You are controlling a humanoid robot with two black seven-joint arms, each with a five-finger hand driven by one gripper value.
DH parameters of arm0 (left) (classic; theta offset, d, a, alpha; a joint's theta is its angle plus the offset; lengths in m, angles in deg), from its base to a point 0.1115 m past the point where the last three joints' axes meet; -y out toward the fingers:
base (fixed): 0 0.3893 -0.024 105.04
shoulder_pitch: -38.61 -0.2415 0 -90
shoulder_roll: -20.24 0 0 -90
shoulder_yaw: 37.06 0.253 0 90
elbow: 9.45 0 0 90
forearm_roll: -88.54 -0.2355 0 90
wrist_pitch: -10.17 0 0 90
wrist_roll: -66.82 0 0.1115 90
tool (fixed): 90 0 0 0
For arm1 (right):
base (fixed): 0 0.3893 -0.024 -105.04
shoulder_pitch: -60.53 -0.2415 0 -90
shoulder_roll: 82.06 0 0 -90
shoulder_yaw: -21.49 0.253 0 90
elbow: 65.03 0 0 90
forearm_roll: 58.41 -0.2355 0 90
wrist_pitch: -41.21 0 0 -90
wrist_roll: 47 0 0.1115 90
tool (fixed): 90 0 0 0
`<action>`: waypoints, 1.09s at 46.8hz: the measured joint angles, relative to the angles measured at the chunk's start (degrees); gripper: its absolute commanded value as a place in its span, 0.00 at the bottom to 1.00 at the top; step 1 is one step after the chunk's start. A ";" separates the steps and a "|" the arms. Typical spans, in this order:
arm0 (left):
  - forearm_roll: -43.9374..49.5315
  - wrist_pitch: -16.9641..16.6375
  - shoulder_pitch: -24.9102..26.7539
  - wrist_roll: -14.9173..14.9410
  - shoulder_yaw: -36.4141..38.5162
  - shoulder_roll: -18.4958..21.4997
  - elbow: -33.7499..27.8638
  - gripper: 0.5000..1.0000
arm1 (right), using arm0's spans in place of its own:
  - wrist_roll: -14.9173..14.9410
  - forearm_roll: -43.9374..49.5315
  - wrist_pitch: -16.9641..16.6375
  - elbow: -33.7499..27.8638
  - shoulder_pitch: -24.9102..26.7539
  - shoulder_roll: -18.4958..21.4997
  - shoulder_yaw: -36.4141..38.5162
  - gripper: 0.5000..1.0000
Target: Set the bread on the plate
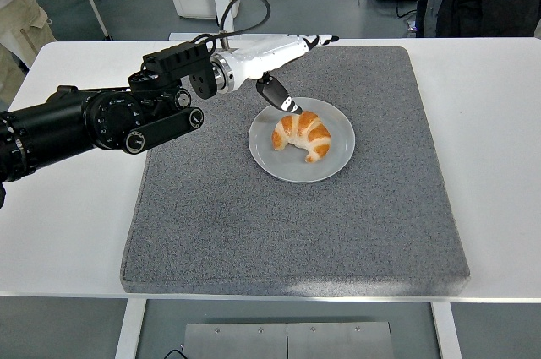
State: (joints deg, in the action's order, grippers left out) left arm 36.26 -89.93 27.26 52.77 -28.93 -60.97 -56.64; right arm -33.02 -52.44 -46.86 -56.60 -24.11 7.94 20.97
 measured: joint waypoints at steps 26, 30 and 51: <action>15.96 2.79 2.88 0.39 -5.16 1.93 2.80 0.97 | 0.00 0.00 0.00 0.00 0.00 0.00 0.00 1.00; 18.99 3.36 2.59 0.43 -7.38 1.50 4.82 0.96 | 0.00 0.00 0.00 0.00 0.00 0.00 0.00 1.00; 38.90 6.78 -1.73 0.32 -18.21 1.98 12.63 0.96 | 0.00 0.00 0.00 0.00 0.00 0.00 0.00 1.00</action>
State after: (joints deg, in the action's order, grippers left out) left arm 75.16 -83.15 25.53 53.09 -47.14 -58.99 -44.00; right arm -33.02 -52.44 -46.86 -56.60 -24.11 7.94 20.96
